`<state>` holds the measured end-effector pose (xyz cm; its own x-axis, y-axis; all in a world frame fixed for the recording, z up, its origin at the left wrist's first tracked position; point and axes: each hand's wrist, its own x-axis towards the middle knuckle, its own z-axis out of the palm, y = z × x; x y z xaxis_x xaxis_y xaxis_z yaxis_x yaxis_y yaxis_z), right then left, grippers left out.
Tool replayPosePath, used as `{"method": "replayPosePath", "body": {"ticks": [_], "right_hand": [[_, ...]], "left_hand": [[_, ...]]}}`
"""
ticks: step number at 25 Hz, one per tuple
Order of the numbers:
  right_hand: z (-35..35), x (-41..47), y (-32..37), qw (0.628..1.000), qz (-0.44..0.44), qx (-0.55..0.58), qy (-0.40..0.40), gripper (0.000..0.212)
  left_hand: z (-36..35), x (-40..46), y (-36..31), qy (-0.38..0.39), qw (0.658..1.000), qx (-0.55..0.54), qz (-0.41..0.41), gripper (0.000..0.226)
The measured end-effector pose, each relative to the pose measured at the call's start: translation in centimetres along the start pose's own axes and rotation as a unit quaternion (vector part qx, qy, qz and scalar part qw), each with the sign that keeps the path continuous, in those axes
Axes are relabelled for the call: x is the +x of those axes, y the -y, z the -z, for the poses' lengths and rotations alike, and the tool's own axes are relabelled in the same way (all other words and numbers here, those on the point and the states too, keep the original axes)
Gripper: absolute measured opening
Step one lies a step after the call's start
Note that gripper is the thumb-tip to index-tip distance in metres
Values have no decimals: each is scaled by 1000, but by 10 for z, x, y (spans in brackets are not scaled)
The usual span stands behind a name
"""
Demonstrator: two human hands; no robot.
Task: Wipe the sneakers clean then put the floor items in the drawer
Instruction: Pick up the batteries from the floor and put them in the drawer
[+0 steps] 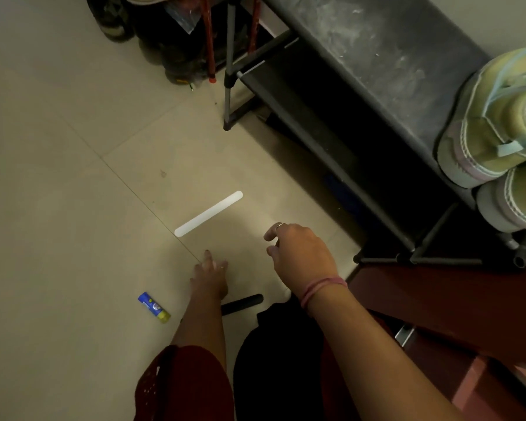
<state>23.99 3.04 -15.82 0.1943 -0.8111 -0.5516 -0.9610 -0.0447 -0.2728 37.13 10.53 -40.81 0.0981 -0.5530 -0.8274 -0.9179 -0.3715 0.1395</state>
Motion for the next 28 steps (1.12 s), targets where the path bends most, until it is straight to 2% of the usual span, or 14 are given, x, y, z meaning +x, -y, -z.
{"method": "replayPosePath", "body": {"ticks": [3, 7, 9, 11, 14, 16, 18, 19, 21, 22, 24, 25, 27, 28], "right_hand": [[-4, -1, 6, 1000, 12, -7, -2, 32], [-7, -2, 7, 1000, 11, 0, -4, 35], [-9, -2, 6, 1000, 11, 9, 0, 33], [-8, -3, 8, 1000, 16, 25, -6, 34], [-4, -7, 13, 998, 24, 53, -21, 40], [-2, -9, 17, 997, 43, 65, -19, 39], [-2, -9, 21, 995, 63, 72, -11, 35], [-2, -9, 21, 995, 59, 85, -16, 35], [-2, -7, 20, 996, 50, 76, -26, 36], [-1, -7, 19, 997, 47, 54, -26, 38], [-2, -8, 15, 998, 34, 43, -26, 38], [-2, -8, 14, 998, 30, 46, -24, 37], [-5, -6, 14, 998, 29, 42, -23, 37], [-7, -6, 14, 999, 28, 39, -23, 37]], "left_hand": [[-10, 11, -3, 17, 999, -33, 17, 62], [-24, 9, 1, -94, 994, -61, 6, 38], [-20, 0, 0, -145, 972, -185, 24, 34], [1, -17, -13, -203, 917, -344, -5, 35], [50, -74, -42, -279, 771, -567, -81, 38], [73, -115, -57, -273, 699, -645, -146, 42], [83, -141, -63, -255, 656, -677, -215, 43], [82, -145, -61, -247, 659, -668, -241, 47], [71, -135, -42, -253, 712, -606, -249, 62], [61, -123, -28, -270, 743, -575, -212, 62], [37, -94, 8, -308, 782, -540, -49, 52], [23, -78, 28, -293, 806, -512, 54, 49], [-6, -55, 69, -168, 856, -436, 222, 51], [-18, -50, 85, -97, 866, -414, 265, 53]]}}
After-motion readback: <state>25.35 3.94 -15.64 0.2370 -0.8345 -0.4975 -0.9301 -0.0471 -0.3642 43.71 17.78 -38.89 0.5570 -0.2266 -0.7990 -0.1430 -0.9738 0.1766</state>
